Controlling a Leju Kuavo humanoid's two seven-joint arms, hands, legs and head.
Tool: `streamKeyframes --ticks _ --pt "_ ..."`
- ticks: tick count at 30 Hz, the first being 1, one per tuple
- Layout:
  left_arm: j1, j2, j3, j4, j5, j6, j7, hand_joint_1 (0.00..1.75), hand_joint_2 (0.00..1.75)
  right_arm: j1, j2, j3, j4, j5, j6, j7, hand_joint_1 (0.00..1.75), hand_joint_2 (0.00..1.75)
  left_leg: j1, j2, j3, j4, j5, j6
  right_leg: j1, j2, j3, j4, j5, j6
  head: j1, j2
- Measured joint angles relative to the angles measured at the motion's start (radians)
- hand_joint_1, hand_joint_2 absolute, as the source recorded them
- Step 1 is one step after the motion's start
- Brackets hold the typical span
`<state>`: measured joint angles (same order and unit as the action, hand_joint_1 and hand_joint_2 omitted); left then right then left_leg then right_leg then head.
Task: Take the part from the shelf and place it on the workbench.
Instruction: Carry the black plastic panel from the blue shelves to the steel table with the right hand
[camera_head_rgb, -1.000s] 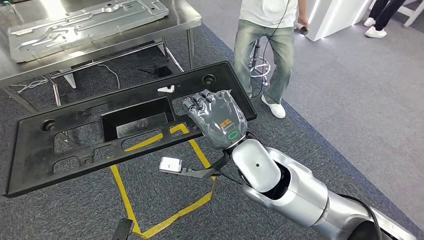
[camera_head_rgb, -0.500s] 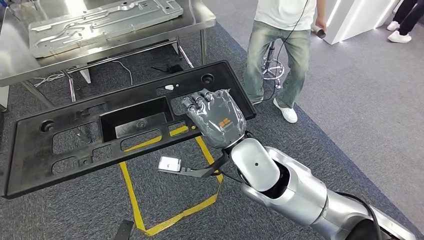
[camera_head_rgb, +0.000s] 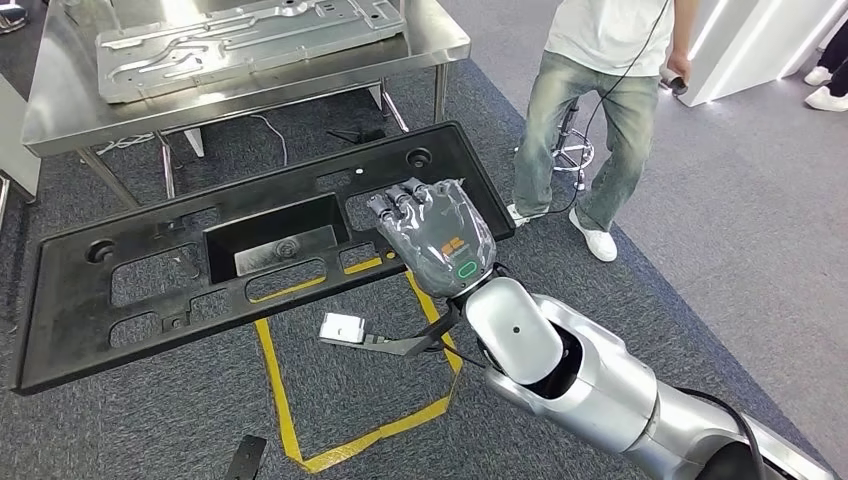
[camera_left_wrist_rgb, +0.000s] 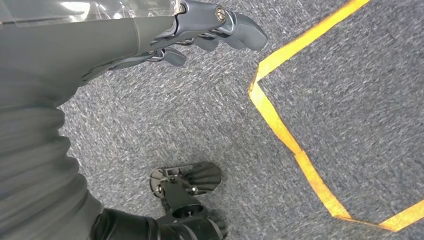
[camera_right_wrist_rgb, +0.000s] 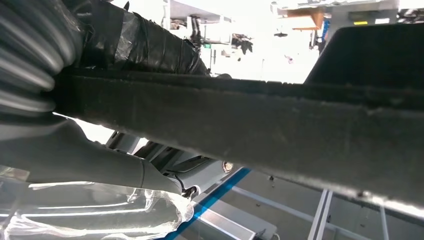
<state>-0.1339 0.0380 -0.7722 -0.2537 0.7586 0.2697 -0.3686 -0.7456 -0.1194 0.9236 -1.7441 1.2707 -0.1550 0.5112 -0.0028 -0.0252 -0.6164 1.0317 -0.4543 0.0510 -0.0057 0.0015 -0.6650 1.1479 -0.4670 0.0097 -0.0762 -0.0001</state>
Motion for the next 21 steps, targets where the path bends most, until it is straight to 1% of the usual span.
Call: streamKeyframes --ticks 1,2,4,6,7,8,10,11,12,13,14,15,16,17,18,19,21 --pt "0.000 -0.001 0.000 0.000 0.000 0.000 0.000 0.00 1.75 -0.001 0.000 0.000 0.000 0.000 0.000 0.000 1.75 1.75 -0.001 -0.003 0.000 0.001 -0.002 -0.002 0.003 0.003 0.024 -0.057 0.022 -0.006 0.000 0.000" --pt "-0.001 -0.001 0.000 0.000 0.000 0.000 0.000 0.00 1.75 -0.002 0.000 0.000 0.000 0.000 0.000 0.000 1.75 1.75 -0.001 -0.005 -0.002 0.002 -0.002 -0.006 0.006 0.005 0.038 -0.091 0.031 -0.010 0.000 0.000" --pt "0.000 -0.001 -0.001 0.000 0.000 0.005 0.001 0.00 1.75 -0.003 0.000 0.000 0.000 -0.009 -0.001 -0.001 1.75 1.75 -0.001 -0.009 -0.005 0.000 -0.001 -0.015 0.008 0.005 0.045 -0.109 0.029 -0.013 0.000 0.000" --pt "0.002 0.002 -0.002 0.000 0.001 0.022 0.007 0.00 1.75 -0.003 0.000 0.000 0.000 -0.038 -0.002 -0.006 1.75 1.75 -0.001 -0.006 -0.010 0.007 -0.009 -0.024 0.003 0.002 0.050 -0.118 0.032 -0.019 0.000 0.000" --pt "0.002 0.003 -0.002 0.000 0.002 0.031 0.010 0.00 1.75 -0.003 0.000 0.000 0.000 -0.058 -0.002 -0.010 1.75 1.75 -0.001 -0.002 -0.020 0.030 -0.025 -0.029 0.000 -0.001 0.054 -0.124 0.034 -0.023 -0.001 0.000" --pt "0.001 0.004 -0.002 0.000 0.003 0.039 0.013 0.00 1.75 -0.003 0.000 0.000 0.000 -0.077 -0.003 -0.014 1.75 1.75 0.000 0.004 -0.040 0.074 -0.049 -0.035 -0.003 -0.004 0.058 -0.128 0.035 -0.026 -0.002 0.000" --pt "0.000 0.005 -0.003 0.000 0.004 0.045 0.015 0.00 1.75 -0.002 0.001 0.000 0.000 -0.108 -0.004 -0.018 1.75 1.75 0.005 0.011 -0.103 0.202 -0.105 -0.044 -0.003 -0.011 0.060 -0.128 0.033 -0.029 -0.004 0.000" --pt "0.000 0.006 -0.004 0.000 0.004 0.046 0.015 0.00 1.75 -0.002 0.001 0.000 0.000 -0.117 -0.004 -0.018 1.75 1.75 0.008 0.013 -0.131 0.253 -0.118 -0.049 -0.003 -0.013 0.060 -0.128 0.032 -0.030 -0.004 0.000" --pt "0.002 0.007 -0.004 0.000 0.005 0.047 0.015 0.00 1.75 -0.001 0.001 0.000 0.000 -0.124 -0.003 -0.018 1.75 1.75 0.010 0.014 -0.146 0.275 -0.115 -0.052 -0.004 -0.014 0.060 -0.127 0.030 -0.030 -0.004 0.000" --pt "0.003 0.009 -0.004 0.000 0.005 0.047 0.015 0.00 1.75 0.000 0.001 0.000 0.000 -0.128 -0.003 -0.018 1.75 1.75 0.013 0.016 -0.141 0.259 -0.095 -0.055 -0.005 -0.015 0.061 -0.126 0.029 -0.028 -0.004 0.000" --pt "0.004 0.010 -0.004 0.000 0.005 0.047 0.015 0.00 1.75 0.000 0.001 0.000 0.000 -0.130 -0.003 -0.018 1.75 1.75 0.015 0.019 -0.115 0.201 -0.058 -0.057 -0.007 -0.015 0.061 -0.123 0.027 -0.025 -0.004 0.000" --pt "0.003 0.011 -0.004 0.000 0.006 0.047 0.015 0.00 1.75 0.000 0.001 0.000 0.000 -0.132 -0.003 -0.018 1.75 1.75 0.017 0.021 -0.080 0.128 -0.027 -0.058 -0.009 -0.015 0.062 -0.120 0.024 -0.021 -0.004 0.000" --pt "0.002 0.011 -0.004 0.000 0.006 0.047 0.015 0.00 1.75 0.000 0.001 0.000 0.000 -0.133 -0.003 -0.018 1.75 1.75 0.016 0.023 -0.047 0.064 -0.004 -0.058 -0.010 -0.015 0.063 -0.119 0.022 -0.016 -0.004 0.000" --pt "0.000 0.011 -0.005 0.000 0.006 0.047 0.015 0.00 1.75 0.000 0.001 0.000 0.000 -0.133 -0.003 -0.018 1.75 1.75 0.014 0.023 -0.022 0.015 0.009 -0.055 -0.010 -0.015 0.064 -0.119 0.020 -0.010 -0.004 0.000" --pt "0.000 0.011 -0.005 0.000 0.006 0.047 0.015 0.00 1.75 -0.001 0.001 0.000 0.000 -0.134 -0.003 -0.018 1.75 1.75 0.010 0.021 -0.013 -0.003 0.008 -0.050 -0.011 -0.016 0.065 -0.120 0.020 -0.004 -0.004 0.000" --pt "0.000 0.011 -0.005 0.000 0.006 0.047 0.015 0.00 1.75 -0.002 0.001 0.000 0.000 -0.137 -0.003 -0.018 1.75 1.75 0.006 0.019 -0.012 -0.004 0.007 -0.043 -0.009 -0.016 0.066 -0.123 0.021 0.002 -0.003 0.000" --pt "0.001 0.011 -0.006 0.000 0.007 0.047 0.016 0.00 1.75 -0.003 0.001 0.000 0.000 -0.147 -0.003 -0.019 1.75 1.75 0.007 0.017 -0.008 -0.010 0.010 -0.029 -0.010 -0.016 0.068 -0.123 0.018 0.012 -0.001 0.000"
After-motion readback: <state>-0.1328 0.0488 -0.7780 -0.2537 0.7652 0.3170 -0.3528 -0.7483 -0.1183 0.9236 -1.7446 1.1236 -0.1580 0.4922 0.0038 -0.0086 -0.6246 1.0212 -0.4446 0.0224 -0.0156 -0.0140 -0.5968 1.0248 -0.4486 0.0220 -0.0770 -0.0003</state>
